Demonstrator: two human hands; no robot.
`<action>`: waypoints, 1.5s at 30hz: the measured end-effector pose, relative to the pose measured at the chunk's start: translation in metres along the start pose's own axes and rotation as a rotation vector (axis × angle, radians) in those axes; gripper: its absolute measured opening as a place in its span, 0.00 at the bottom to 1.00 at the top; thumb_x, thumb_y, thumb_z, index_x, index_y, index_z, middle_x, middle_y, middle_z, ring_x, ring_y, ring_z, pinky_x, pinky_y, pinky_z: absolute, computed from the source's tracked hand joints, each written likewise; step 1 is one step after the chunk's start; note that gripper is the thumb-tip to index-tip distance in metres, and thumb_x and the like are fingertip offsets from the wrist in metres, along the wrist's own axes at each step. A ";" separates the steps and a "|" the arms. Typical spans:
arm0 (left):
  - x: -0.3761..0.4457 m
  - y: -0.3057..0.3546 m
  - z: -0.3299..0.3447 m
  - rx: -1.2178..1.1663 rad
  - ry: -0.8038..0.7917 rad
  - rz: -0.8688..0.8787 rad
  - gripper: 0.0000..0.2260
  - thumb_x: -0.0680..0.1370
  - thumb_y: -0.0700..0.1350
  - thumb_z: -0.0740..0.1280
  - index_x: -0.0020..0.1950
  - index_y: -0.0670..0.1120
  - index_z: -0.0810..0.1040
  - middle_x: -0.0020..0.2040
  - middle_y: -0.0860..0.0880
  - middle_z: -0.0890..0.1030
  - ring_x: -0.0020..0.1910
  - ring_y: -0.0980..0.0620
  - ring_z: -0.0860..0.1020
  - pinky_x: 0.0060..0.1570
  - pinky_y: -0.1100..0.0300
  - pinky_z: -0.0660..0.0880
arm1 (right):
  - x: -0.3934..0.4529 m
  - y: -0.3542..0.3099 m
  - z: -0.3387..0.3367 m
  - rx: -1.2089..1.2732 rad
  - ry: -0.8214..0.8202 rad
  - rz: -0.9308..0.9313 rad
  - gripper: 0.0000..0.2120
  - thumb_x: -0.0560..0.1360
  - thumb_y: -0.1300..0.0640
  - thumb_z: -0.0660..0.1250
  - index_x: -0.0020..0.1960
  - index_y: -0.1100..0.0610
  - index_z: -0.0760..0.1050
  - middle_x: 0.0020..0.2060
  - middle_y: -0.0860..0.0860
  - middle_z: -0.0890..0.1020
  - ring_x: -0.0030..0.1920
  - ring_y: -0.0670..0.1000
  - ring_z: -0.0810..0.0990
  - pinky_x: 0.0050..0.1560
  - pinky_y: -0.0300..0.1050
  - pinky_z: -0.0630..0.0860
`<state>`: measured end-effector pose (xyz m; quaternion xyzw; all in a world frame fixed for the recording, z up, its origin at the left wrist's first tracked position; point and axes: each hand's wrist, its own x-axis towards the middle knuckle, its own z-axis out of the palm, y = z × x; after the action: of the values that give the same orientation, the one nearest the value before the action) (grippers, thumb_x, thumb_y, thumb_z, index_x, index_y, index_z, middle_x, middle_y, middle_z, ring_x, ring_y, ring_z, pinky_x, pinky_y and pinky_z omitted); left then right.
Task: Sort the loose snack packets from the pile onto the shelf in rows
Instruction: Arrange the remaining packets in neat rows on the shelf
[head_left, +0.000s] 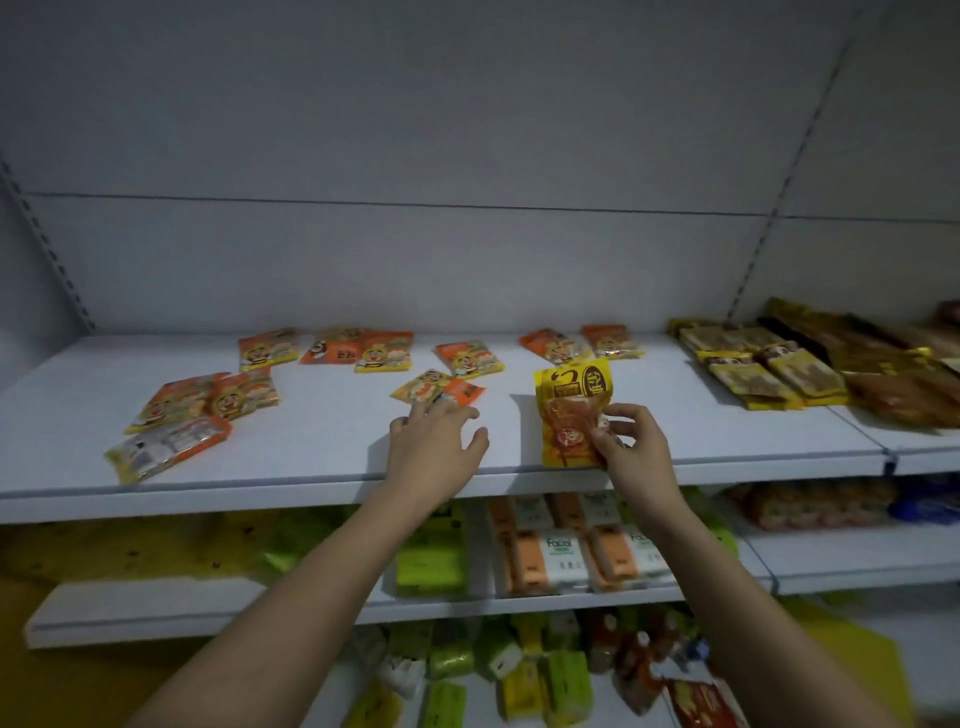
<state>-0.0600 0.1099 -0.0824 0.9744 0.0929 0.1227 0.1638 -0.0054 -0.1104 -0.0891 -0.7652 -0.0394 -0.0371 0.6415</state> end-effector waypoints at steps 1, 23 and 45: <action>-0.001 0.021 0.005 -0.015 -0.010 0.027 0.19 0.83 0.58 0.57 0.71 0.55 0.74 0.72 0.52 0.72 0.72 0.49 0.65 0.67 0.49 0.62 | 0.000 0.003 -0.017 0.015 0.018 0.012 0.10 0.81 0.61 0.64 0.61 0.54 0.71 0.56 0.54 0.78 0.53 0.52 0.81 0.49 0.45 0.80; 0.048 0.437 0.147 0.021 -0.156 0.323 0.19 0.83 0.57 0.57 0.72 0.56 0.71 0.72 0.52 0.72 0.71 0.49 0.66 0.67 0.50 0.64 | 0.066 0.070 -0.455 0.080 0.123 0.156 0.15 0.80 0.64 0.66 0.64 0.54 0.71 0.53 0.57 0.78 0.51 0.54 0.81 0.48 0.48 0.79; 0.275 0.552 0.247 0.190 -0.385 0.374 0.32 0.83 0.63 0.50 0.82 0.48 0.55 0.82 0.45 0.54 0.80 0.45 0.54 0.78 0.45 0.51 | 0.359 0.070 -0.518 -0.034 0.140 0.200 0.11 0.79 0.68 0.65 0.58 0.57 0.76 0.54 0.61 0.80 0.50 0.57 0.82 0.54 0.55 0.81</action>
<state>0.3463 -0.4151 -0.0630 0.9910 -0.1104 -0.0457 0.0608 0.3556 -0.6285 -0.0286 -0.7718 0.0824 -0.0269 0.6300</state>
